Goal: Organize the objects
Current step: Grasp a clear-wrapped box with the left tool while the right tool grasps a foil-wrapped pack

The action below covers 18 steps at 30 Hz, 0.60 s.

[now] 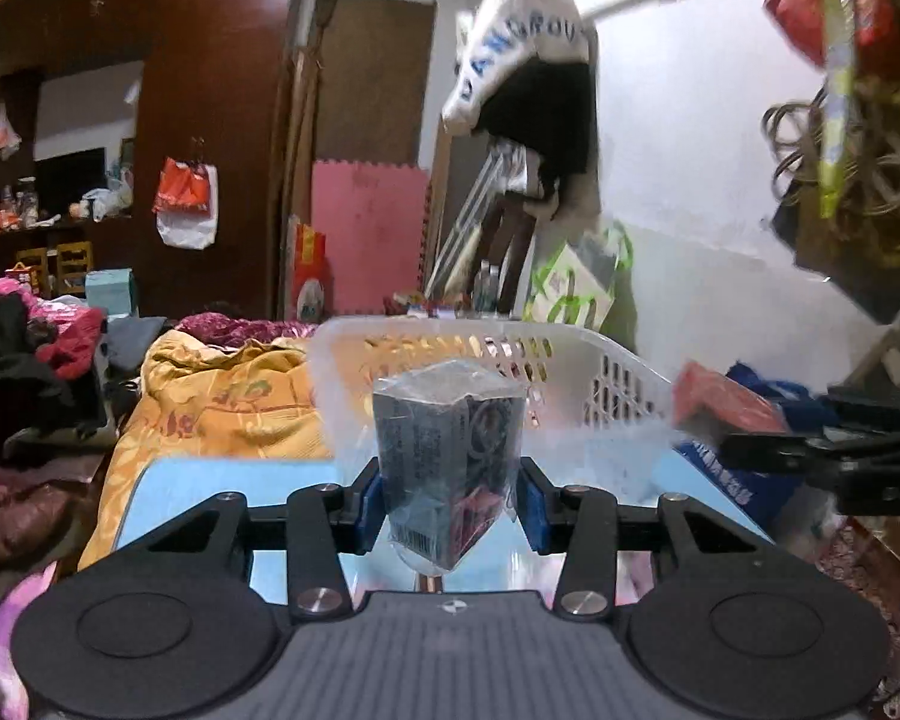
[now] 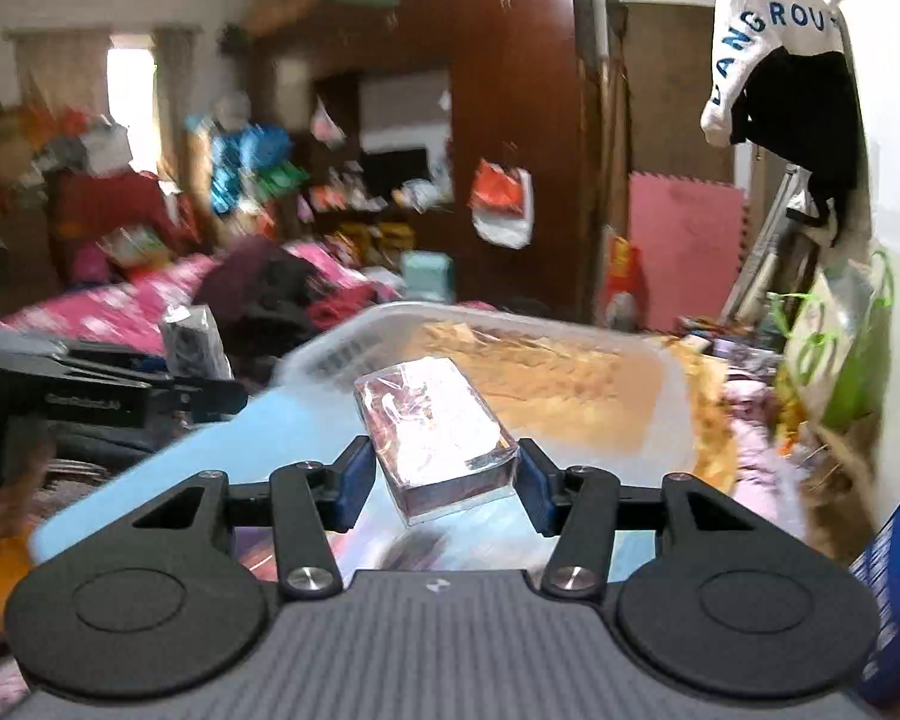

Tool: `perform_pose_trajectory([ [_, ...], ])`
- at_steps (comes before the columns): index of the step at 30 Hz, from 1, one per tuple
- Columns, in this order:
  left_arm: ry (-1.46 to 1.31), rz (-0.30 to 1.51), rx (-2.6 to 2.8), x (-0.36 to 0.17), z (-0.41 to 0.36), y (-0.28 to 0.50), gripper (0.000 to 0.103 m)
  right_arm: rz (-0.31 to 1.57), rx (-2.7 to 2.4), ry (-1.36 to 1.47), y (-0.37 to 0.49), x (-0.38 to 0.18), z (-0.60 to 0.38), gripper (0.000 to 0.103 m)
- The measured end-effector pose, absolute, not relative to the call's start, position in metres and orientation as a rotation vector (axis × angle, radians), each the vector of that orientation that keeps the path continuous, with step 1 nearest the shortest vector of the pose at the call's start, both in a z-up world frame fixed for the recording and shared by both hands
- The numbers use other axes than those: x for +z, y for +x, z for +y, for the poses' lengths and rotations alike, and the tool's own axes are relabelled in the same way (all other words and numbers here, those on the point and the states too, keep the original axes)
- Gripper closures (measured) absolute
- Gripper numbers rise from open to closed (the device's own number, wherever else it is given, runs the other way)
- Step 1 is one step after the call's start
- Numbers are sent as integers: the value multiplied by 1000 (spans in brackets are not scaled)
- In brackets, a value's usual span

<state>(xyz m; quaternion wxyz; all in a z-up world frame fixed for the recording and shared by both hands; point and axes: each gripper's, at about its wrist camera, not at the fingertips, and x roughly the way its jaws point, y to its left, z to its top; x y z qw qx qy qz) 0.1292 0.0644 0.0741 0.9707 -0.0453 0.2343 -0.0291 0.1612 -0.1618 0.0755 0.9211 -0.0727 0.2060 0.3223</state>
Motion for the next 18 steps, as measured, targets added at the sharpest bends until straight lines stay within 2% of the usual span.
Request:
perform_pose_trajectory([
  [3,-113,561,-12,73,63,188,55,483,580,-187,210,77,-143,49],
  [7,-174,652,-19,62,66,228,53,557,531,-198,242,62,-134,47],
  [8,-184,647,-37,60,66,229,45,562,534,-194,239,60,-138,40],
  [9,-188,636,-47,59,65,228,25,560,538,-195,236,60,-138,33],
  [10,-185,617,-54,59,64,223,15,541,533,-198,231,62,-138,18],
  [11,-174,594,-57,61,61,218,7,509,533,-206,222,64,-139,8],
  [14,-119,545,-51,65,53,194,0,445,541,-229,201,82,-151,3],
  [18,-38,470,-70,62,48,142,0,398,600,-226,164,80,-174,0],
])
